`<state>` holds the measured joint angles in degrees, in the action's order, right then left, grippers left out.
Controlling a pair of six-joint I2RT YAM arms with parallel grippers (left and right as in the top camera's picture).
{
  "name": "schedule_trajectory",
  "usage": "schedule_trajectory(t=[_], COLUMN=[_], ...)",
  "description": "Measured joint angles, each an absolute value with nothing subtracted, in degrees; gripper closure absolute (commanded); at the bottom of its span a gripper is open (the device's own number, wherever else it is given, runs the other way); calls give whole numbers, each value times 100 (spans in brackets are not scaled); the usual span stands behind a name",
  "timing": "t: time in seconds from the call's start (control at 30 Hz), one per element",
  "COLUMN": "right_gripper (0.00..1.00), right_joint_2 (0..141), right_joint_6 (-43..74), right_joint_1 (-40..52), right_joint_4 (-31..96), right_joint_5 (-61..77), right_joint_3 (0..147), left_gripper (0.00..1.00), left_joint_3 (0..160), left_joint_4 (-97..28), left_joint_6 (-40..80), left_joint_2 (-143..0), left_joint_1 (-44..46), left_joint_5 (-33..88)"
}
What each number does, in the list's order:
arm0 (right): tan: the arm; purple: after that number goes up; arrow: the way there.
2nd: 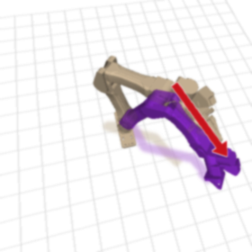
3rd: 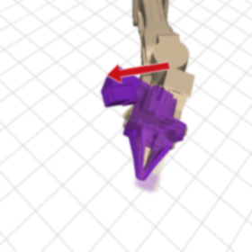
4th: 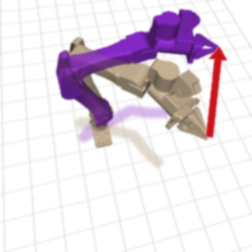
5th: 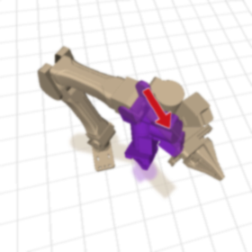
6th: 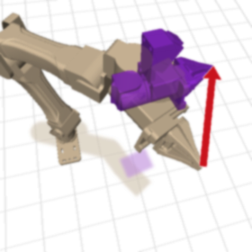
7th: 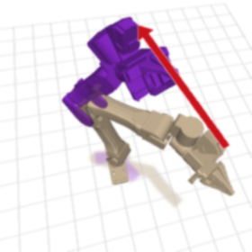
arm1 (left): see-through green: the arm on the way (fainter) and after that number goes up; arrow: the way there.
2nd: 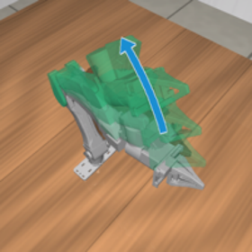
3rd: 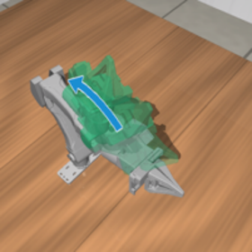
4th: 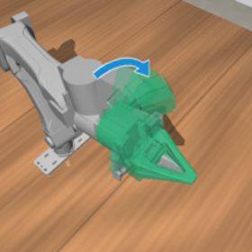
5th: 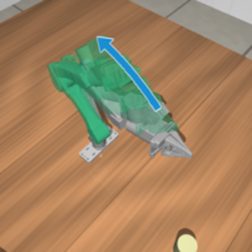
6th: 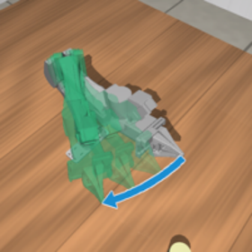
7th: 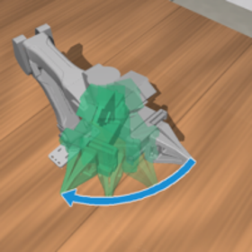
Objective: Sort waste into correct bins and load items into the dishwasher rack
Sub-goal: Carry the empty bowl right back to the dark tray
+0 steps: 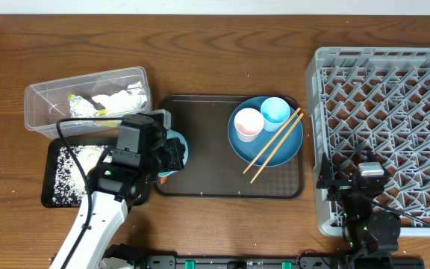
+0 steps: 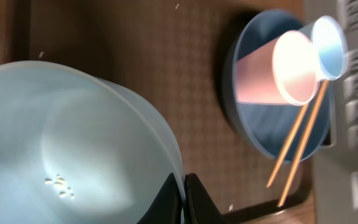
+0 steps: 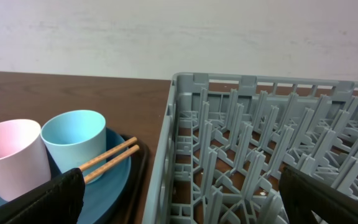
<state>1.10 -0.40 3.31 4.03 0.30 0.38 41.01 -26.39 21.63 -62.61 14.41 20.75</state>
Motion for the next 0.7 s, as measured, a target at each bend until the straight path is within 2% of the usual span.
schedule_trajectory(t=[0.7], right_gripper=[1], right_joint_2=[110], right_joint_6=[-40], right_joint_1=[331], right_joint_4=[403], right_joint_5=[30], right_joint_3=[38], left_gripper=[94], left_joint_3=[4101], left_joint_4=[-2633], left_joint_6=[2071], left_joint_2=[-6696], left_joint_1=[1927], left_joint_5=[1634])
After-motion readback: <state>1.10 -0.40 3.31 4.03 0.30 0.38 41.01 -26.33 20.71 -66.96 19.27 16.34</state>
